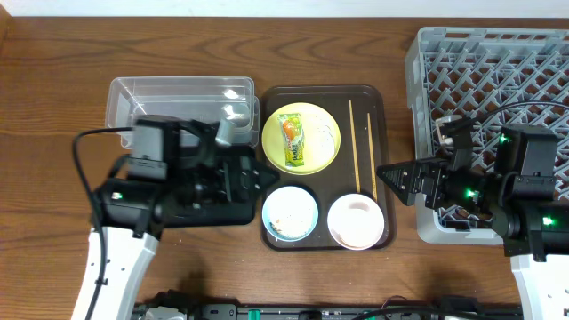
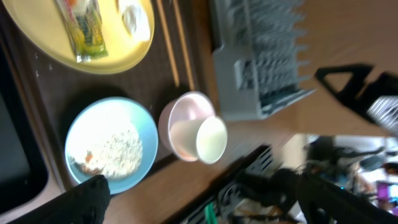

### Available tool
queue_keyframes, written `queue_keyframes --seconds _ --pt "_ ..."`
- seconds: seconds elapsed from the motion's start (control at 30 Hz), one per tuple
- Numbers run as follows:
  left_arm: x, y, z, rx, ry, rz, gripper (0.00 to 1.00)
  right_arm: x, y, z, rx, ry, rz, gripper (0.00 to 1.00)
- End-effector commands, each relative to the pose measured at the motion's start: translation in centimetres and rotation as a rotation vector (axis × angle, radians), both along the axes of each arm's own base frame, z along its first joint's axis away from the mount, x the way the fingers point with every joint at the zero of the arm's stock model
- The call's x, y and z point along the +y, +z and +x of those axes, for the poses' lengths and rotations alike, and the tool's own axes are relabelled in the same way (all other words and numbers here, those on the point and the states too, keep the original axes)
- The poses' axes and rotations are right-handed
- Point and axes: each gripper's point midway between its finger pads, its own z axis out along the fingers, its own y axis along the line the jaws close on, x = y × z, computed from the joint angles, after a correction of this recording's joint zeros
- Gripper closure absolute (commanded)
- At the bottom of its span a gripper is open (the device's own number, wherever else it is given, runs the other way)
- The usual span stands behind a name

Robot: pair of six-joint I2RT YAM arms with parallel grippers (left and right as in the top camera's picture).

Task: Sort waste into correct bins and load items into the dishwasher rack
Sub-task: 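Move the left gripper to the white paper cup in the pink bowl and grasp it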

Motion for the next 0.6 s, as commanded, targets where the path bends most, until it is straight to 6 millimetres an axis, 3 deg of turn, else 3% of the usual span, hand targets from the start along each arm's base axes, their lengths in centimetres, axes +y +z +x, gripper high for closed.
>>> queue_keyframes --seconds 0.0,0.13,0.33,0.57 --pt "-0.2 -1.4 0.0 -0.017 0.049 0.172 0.07 -1.8 -0.9 0.4 0.075 -0.151 -0.077 0.02" --pt "-1.8 -3.0 -0.9 -0.040 0.068 0.322 0.17 -3.1 -2.1 0.0 0.139 -0.229 -0.131 0.05" --pt "-7.1 -4.4 -2.0 -0.147 -0.010 0.406 0.18 -3.1 -2.2 -0.2 0.148 -0.229 -0.133 0.09" --pt "-12.0 -9.1 -2.3 -0.117 -0.086 0.463 0.21 -3.0 -2.3 -0.4 0.159 -0.226 -0.131 0.09"
